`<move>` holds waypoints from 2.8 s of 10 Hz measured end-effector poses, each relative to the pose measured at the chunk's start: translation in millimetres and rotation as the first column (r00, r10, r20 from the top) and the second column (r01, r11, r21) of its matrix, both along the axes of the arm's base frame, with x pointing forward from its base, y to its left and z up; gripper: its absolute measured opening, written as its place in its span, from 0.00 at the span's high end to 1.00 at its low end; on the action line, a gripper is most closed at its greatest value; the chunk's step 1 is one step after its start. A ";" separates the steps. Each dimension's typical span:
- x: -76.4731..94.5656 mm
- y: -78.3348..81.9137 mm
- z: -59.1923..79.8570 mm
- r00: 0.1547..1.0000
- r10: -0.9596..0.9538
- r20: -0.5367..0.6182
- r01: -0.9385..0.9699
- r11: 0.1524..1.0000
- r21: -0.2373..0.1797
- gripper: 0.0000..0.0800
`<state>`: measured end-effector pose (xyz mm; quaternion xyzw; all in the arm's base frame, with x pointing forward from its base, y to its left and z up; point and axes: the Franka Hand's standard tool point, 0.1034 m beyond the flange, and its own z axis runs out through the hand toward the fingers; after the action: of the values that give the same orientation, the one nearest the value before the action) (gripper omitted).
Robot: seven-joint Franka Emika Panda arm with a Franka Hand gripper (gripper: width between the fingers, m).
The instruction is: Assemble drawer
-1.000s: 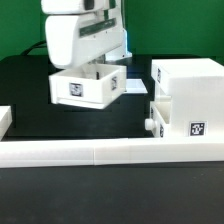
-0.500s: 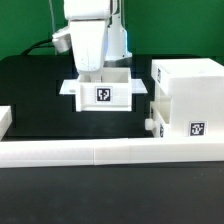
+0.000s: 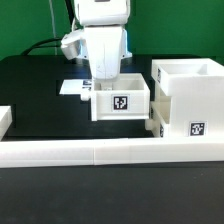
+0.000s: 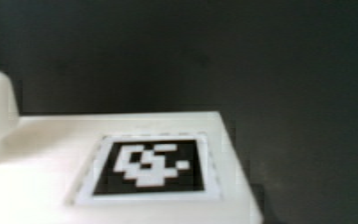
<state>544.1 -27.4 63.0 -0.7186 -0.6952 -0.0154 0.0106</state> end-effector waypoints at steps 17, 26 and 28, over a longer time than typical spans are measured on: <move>-1.0 22.8 -8.6 1.000 0.026 -0.012 -0.026 1.000 0.013 0.95; 2.8 34.8 -8.5 1.000 0.020 -0.011 -0.020 1.000 0.018 0.95; 2.8 33.9 -8.6 1.000 0.018 -0.011 -0.018 1.000 0.018 0.95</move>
Offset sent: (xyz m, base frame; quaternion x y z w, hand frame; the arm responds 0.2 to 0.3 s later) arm 0.0000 0.0000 0.0000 0.0000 0.0000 0.0000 1.0000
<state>546.9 6.4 54.4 -0.7121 -0.7015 -0.0178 0.0211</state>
